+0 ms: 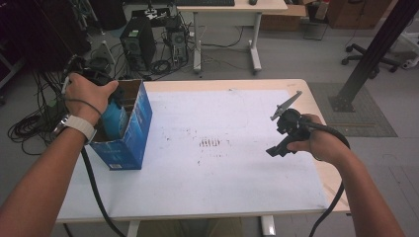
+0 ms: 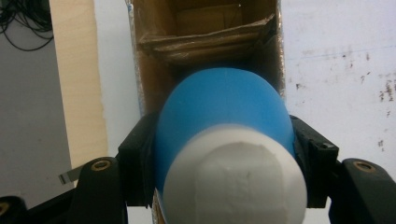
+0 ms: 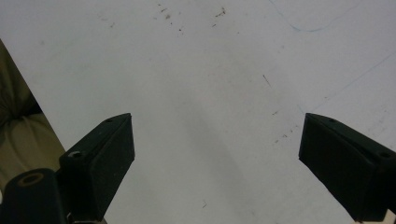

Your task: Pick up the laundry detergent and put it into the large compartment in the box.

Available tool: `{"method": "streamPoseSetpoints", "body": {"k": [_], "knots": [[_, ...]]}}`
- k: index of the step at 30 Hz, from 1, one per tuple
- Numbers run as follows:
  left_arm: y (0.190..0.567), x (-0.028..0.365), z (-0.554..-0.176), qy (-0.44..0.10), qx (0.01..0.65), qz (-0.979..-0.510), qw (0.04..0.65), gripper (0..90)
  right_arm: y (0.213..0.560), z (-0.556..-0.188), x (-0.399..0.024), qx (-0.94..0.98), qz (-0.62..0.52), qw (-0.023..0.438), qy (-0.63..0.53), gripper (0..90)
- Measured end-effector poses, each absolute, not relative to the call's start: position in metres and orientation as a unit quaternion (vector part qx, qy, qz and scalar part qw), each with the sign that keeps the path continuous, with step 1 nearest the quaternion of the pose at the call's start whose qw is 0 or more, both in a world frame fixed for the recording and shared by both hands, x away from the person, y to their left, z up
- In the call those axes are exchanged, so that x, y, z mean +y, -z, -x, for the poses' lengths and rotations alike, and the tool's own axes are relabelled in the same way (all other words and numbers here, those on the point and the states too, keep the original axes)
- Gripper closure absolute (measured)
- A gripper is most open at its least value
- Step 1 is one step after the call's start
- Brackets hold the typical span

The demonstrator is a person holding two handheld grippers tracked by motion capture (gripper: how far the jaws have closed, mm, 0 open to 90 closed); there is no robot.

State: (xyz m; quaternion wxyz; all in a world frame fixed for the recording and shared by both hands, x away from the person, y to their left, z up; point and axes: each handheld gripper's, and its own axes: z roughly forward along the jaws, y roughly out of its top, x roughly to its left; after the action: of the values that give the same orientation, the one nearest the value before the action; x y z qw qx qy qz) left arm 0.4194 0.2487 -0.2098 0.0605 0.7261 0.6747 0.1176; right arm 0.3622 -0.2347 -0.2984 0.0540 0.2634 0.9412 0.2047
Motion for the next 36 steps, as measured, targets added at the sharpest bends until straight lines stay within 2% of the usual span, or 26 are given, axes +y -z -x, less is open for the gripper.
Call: {"method": "streamPoseSetpoints", "body": {"k": [36], "knots": [[0.251,0.25,-0.424,-0.117,0.668,-0.733,0.054,37.3,0.305,-0.361,-0.237,0.94,-0.272,0.047,-0.2,10.7]]}}
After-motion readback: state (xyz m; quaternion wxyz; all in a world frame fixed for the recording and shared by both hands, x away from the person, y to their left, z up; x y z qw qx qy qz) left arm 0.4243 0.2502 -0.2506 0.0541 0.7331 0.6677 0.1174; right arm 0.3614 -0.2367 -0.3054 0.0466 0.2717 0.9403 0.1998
